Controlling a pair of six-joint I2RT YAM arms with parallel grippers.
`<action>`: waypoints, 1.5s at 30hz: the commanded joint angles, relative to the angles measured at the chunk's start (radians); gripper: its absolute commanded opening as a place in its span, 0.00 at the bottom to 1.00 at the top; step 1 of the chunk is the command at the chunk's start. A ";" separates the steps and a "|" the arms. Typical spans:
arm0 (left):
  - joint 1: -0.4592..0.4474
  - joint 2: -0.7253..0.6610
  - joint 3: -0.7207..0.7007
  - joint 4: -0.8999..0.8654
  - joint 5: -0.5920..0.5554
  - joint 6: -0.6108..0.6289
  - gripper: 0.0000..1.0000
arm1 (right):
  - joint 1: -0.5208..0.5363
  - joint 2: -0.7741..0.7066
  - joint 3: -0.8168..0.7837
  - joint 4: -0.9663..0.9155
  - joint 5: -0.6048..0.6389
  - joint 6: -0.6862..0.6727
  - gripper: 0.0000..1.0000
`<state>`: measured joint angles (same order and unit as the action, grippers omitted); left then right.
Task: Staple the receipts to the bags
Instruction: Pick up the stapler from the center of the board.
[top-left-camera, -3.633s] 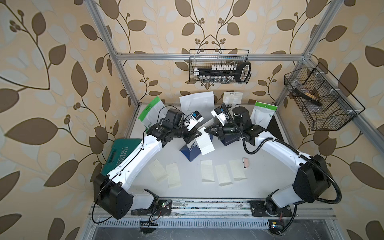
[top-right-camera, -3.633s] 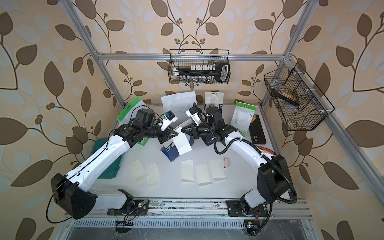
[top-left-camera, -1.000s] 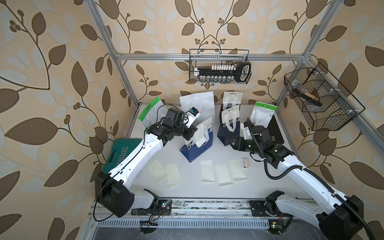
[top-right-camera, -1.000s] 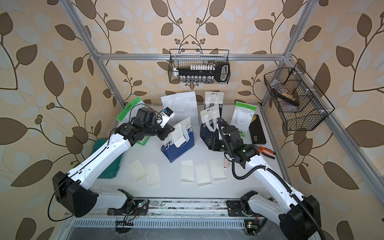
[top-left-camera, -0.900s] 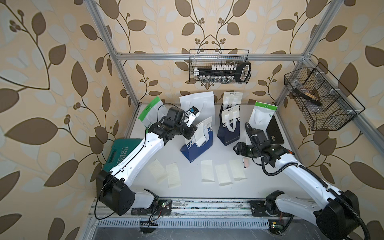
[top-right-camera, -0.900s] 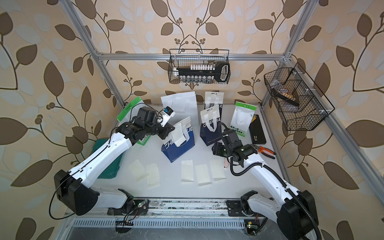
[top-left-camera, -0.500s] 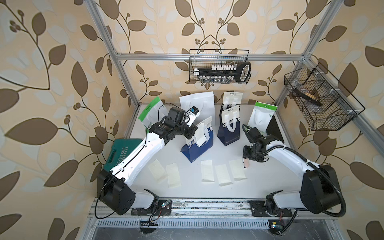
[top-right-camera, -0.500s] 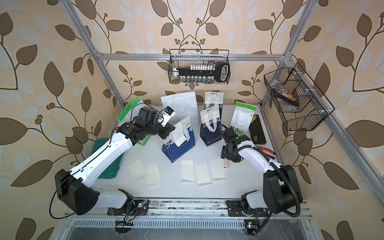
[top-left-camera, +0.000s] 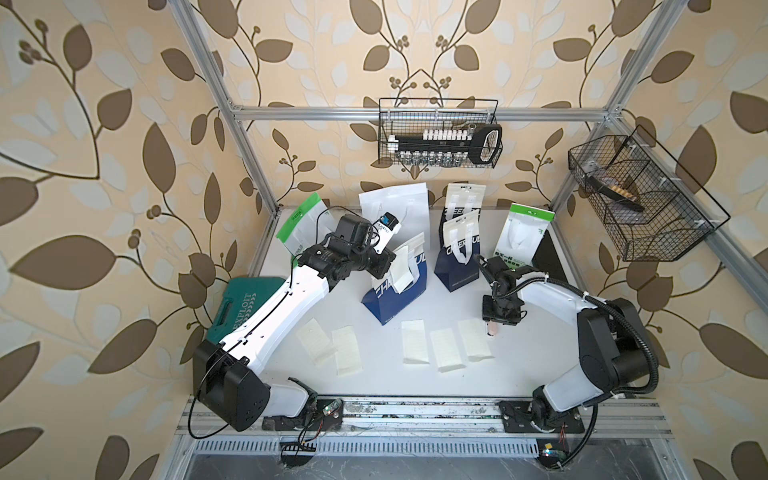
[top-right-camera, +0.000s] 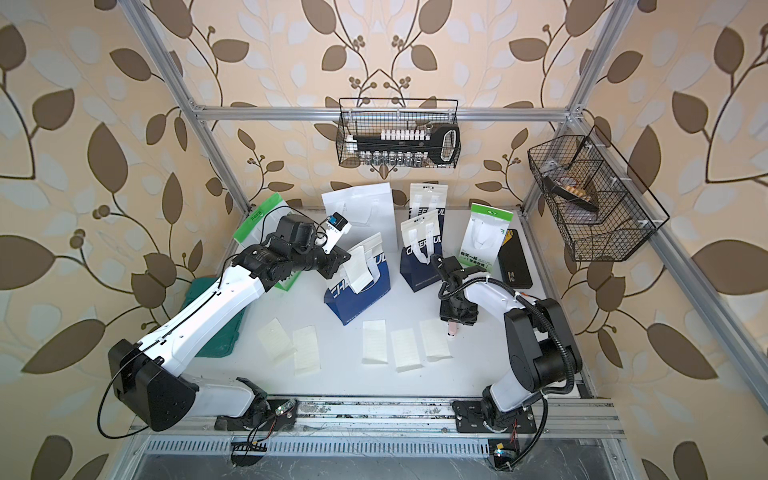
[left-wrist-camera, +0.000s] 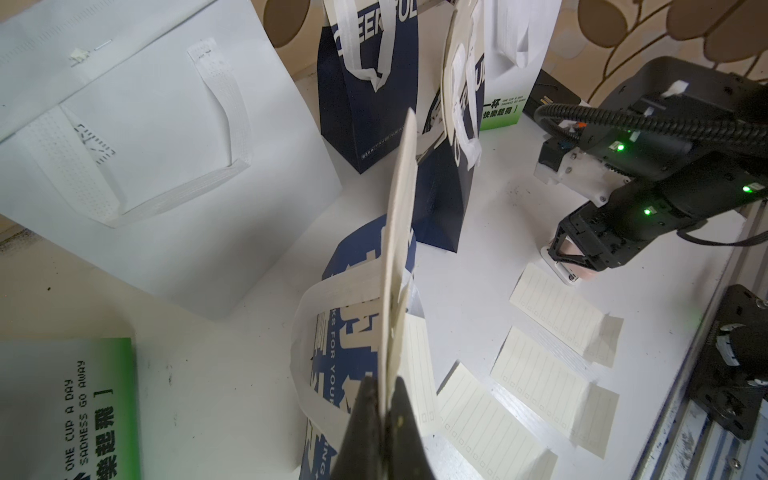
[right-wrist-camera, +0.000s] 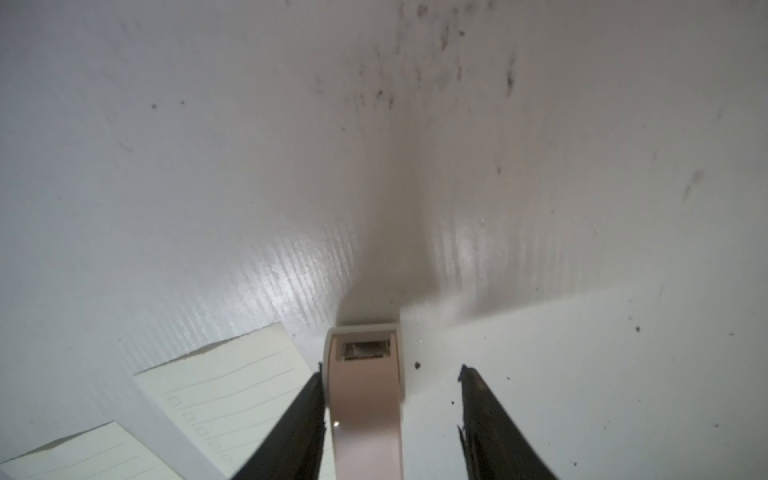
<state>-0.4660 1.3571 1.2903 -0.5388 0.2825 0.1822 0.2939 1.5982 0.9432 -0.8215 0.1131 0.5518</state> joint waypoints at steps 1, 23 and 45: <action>-0.013 -0.024 -0.006 -0.014 0.001 0.000 0.00 | 0.010 0.030 0.027 0.014 0.011 -0.011 0.46; -0.014 -0.035 0.020 -0.041 0.000 -0.017 0.00 | 0.064 -0.196 0.045 0.073 0.050 -0.034 0.00; -0.013 -0.070 0.044 -0.137 -0.001 -0.151 0.00 | 0.519 -0.328 0.125 1.155 -0.006 -0.097 0.00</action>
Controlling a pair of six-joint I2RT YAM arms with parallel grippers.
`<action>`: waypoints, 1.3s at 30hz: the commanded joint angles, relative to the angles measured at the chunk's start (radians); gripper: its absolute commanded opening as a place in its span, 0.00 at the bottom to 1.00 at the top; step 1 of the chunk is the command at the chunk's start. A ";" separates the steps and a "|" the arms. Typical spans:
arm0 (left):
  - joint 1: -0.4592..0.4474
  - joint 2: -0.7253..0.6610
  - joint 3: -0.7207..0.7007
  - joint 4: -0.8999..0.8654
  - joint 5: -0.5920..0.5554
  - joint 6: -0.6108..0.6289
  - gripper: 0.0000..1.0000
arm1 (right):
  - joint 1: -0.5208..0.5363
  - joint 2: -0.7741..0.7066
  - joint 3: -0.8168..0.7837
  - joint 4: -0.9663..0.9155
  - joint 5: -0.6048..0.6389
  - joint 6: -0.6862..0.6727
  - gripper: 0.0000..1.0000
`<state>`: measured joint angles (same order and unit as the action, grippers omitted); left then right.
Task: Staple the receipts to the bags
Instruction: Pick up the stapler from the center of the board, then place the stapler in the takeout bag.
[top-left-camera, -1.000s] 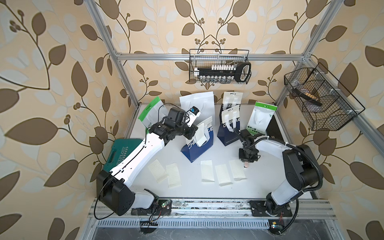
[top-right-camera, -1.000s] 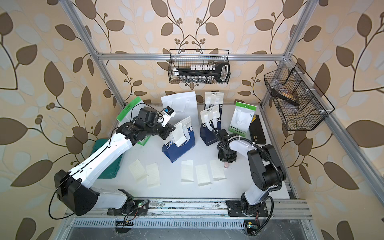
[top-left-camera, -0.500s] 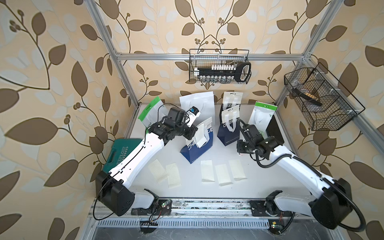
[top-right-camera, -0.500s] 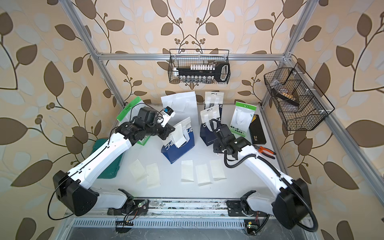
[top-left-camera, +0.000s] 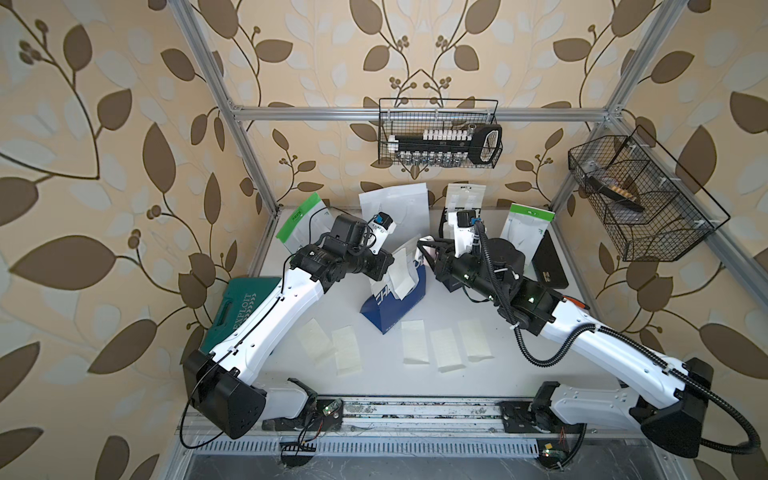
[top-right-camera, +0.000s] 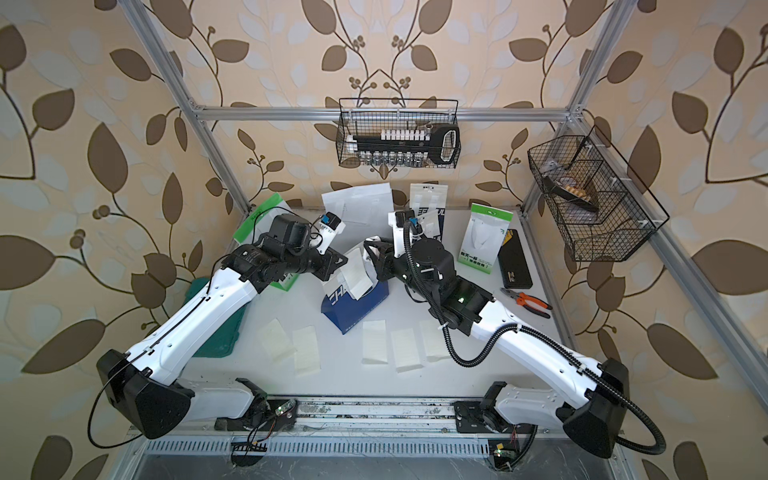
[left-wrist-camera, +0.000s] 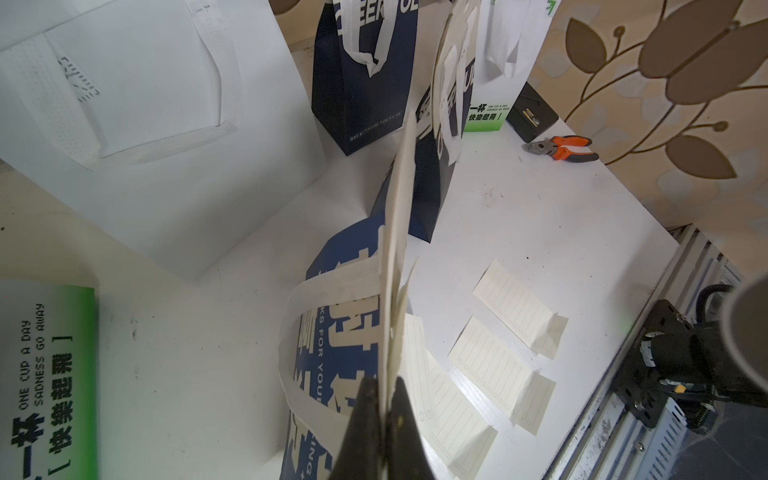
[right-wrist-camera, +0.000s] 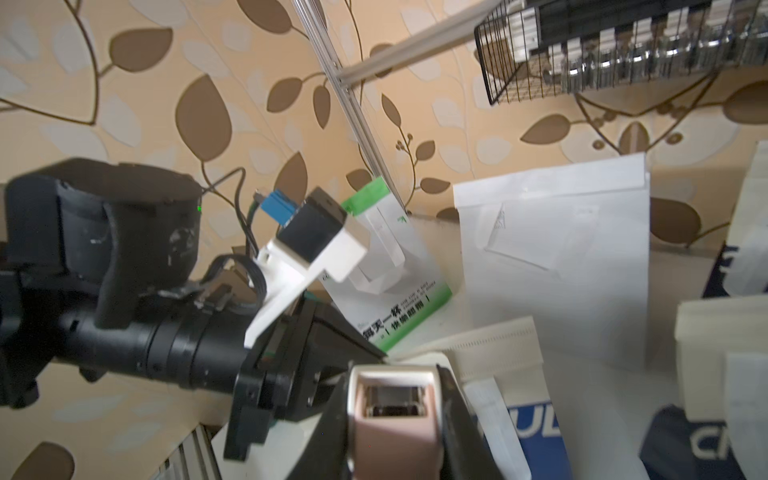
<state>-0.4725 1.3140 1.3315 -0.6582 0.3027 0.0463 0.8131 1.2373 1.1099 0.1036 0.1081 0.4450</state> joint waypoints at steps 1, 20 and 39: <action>-0.006 -0.028 0.003 -0.021 -0.028 -0.026 0.00 | -0.003 0.051 -0.050 0.276 0.000 0.018 0.00; 0.140 -0.081 0.009 -0.010 0.236 -0.142 0.00 | -0.018 0.253 0.068 0.393 -0.070 0.027 0.00; 0.143 -0.076 0.017 -0.020 0.279 -0.173 0.00 | 0.002 0.323 0.136 0.336 -0.088 0.027 0.00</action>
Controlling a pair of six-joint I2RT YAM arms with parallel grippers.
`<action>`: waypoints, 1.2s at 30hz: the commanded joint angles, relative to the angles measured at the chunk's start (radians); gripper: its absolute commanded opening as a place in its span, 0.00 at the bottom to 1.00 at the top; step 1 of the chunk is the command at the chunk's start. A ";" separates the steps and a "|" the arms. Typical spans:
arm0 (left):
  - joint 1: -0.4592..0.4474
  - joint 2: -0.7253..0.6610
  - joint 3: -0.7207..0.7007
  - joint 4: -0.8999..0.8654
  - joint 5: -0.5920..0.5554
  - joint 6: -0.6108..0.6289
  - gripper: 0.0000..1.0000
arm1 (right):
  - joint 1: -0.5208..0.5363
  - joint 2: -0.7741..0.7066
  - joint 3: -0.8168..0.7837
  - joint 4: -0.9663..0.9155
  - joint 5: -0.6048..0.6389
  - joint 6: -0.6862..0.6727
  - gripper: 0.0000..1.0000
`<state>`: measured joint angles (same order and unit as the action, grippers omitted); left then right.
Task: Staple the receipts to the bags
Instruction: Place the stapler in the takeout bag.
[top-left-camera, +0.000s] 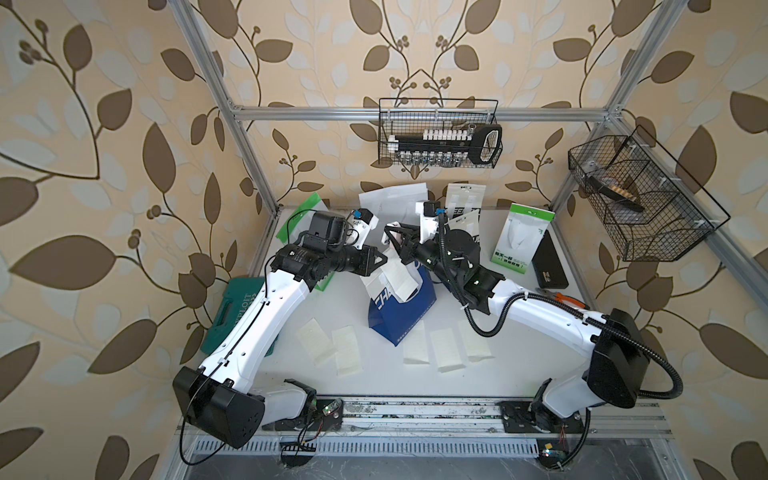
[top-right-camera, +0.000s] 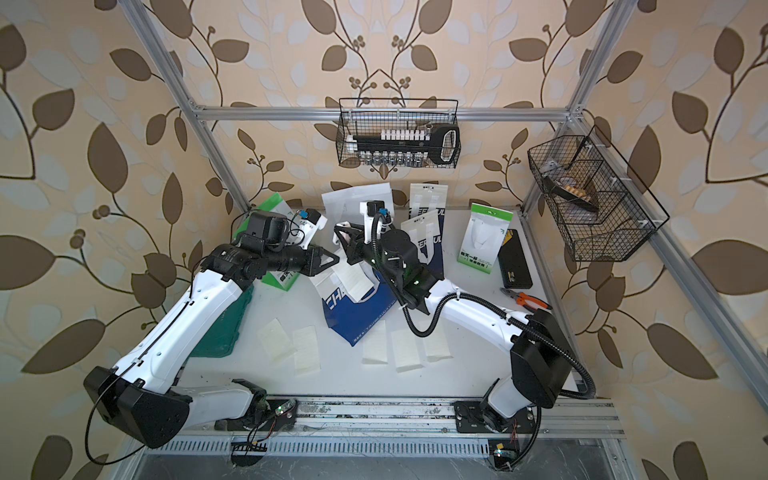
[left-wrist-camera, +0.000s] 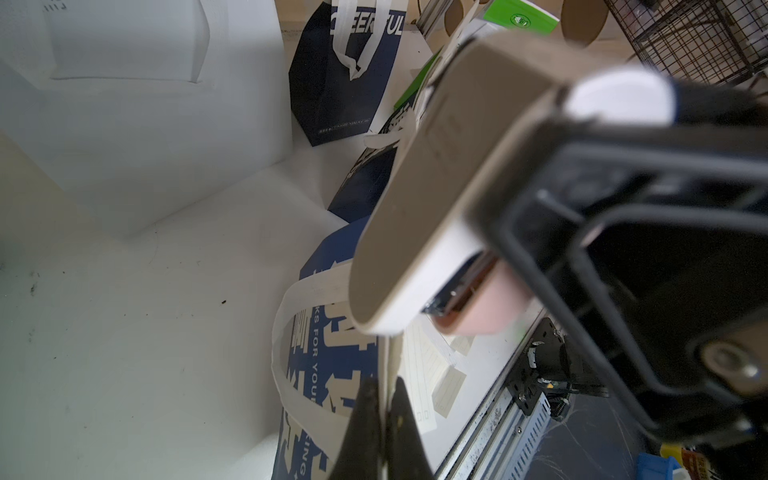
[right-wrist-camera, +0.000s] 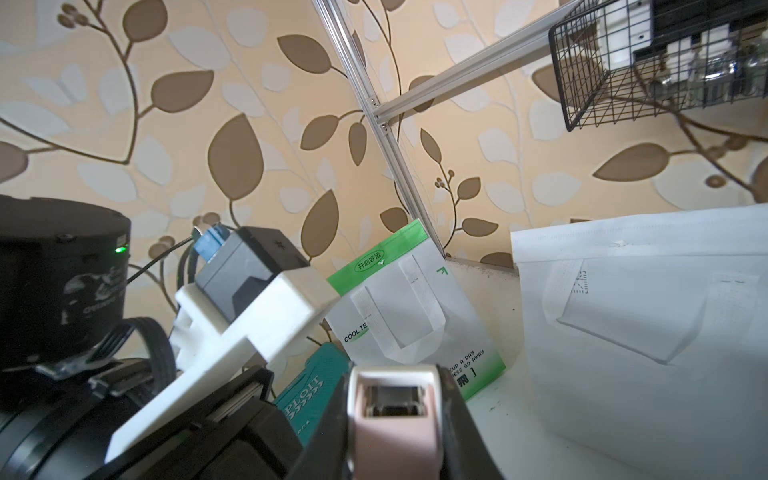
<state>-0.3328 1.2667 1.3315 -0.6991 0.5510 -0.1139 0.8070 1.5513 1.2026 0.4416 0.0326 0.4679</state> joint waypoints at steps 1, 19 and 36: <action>0.005 -0.029 0.017 0.021 0.027 -0.012 0.00 | 0.012 0.007 0.044 -0.009 -0.008 0.003 0.00; 0.009 -0.054 0.009 0.029 -0.019 -0.008 0.00 | 0.040 -0.007 0.031 -0.096 0.043 -0.038 0.00; 0.009 -0.118 -0.052 0.103 -0.028 0.033 0.00 | 0.055 -0.058 0.022 -0.230 0.093 -0.100 0.00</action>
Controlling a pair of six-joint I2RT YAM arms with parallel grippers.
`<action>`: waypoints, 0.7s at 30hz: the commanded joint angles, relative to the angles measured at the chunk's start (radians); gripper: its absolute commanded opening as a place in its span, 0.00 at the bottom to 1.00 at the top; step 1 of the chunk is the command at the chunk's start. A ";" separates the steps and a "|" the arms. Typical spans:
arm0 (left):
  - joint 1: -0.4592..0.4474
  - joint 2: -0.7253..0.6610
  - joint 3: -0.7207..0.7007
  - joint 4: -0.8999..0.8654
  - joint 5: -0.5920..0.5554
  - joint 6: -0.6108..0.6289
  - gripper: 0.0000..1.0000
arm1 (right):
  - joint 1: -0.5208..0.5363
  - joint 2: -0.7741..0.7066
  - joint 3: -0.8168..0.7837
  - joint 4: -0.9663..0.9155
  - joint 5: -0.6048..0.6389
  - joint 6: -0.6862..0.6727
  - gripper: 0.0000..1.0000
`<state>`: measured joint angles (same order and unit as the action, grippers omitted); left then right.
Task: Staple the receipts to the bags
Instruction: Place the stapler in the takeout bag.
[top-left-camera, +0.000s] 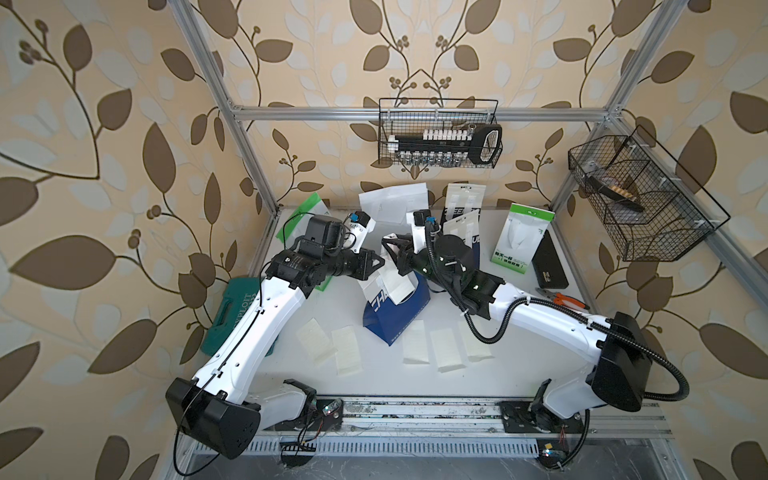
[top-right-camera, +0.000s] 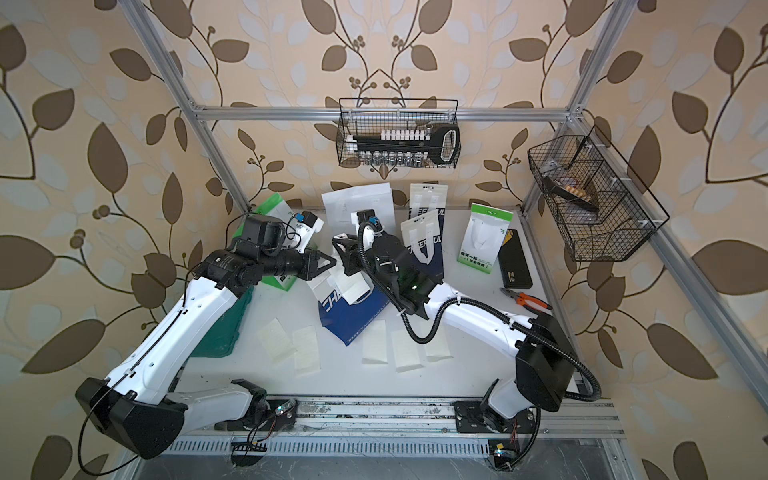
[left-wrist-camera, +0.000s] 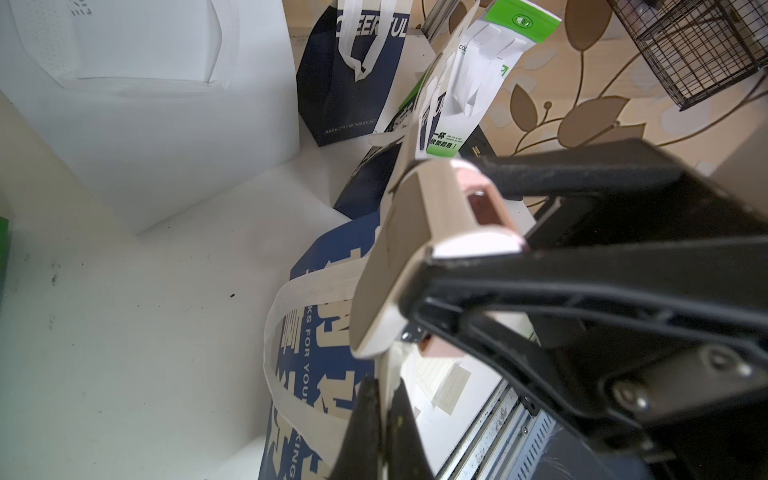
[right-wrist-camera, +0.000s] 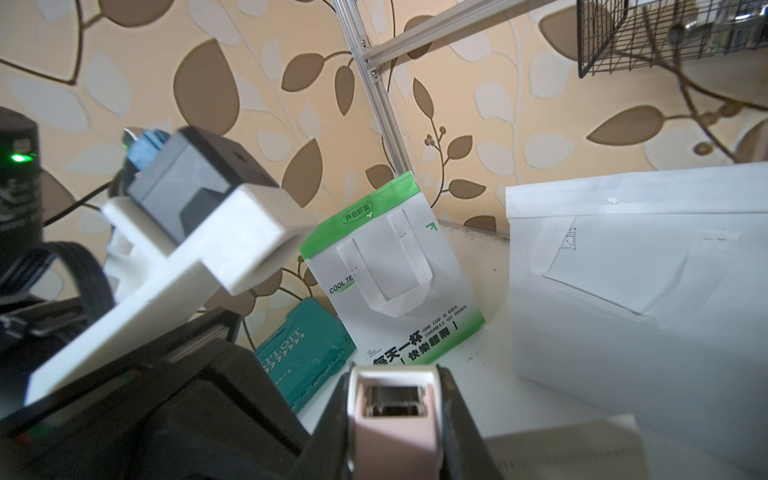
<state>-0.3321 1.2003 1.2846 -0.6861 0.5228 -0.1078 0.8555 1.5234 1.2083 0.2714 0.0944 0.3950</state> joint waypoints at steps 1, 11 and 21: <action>0.008 -0.049 -0.006 0.088 0.004 0.027 0.00 | 0.009 -0.034 0.020 -0.063 0.034 -0.033 0.00; 0.007 -0.002 0.050 0.025 0.065 -0.030 0.00 | 0.010 -0.048 0.049 0.083 0.046 -0.080 0.00; 0.057 -0.001 0.050 0.036 0.156 -0.163 0.00 | 0.023 -0.063 0.042 0.188 0.048 -0.134 0.00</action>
<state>-0.3042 1.2026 1.3006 -0.6800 0.6022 -0.2039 0.8673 1.4864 1.2106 0.3943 0.1276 0.2966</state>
